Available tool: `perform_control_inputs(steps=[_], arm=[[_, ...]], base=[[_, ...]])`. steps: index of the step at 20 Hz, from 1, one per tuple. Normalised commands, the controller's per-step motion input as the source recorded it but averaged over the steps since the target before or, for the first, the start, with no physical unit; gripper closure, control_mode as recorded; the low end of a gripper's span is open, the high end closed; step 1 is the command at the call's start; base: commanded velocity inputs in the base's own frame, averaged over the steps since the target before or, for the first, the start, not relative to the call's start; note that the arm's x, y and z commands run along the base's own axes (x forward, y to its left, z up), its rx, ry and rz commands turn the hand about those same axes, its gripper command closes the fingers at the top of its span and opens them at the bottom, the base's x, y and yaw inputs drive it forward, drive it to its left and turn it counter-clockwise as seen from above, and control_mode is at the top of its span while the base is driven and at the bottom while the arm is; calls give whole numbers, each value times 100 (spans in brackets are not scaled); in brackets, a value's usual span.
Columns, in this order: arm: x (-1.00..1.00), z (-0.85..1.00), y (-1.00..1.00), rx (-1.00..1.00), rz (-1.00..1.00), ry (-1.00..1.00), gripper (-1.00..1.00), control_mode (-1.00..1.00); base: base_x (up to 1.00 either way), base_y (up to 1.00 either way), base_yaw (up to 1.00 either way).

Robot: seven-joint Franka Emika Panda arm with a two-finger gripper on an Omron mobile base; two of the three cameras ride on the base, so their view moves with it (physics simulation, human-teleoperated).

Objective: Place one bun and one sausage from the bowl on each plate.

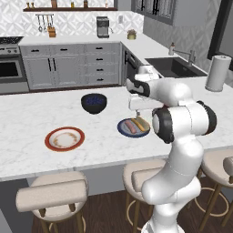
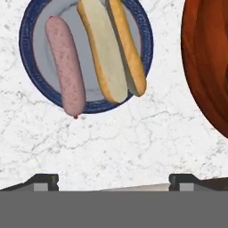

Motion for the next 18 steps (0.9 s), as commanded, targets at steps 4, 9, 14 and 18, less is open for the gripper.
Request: perform_control_inputs(steps=[4,9,14,18], arm=[[-22,19,-96,2,-16,0,-100,-100],[18,13,-97,13,-18,4,-100,-100],[45,0,-76,23,-4,3,-100,-100],[36,-14,-41,17,-1,0,-100,-100]], base=[[0,0,0],[0,0,0],[0,0,0],[0,0,0]])
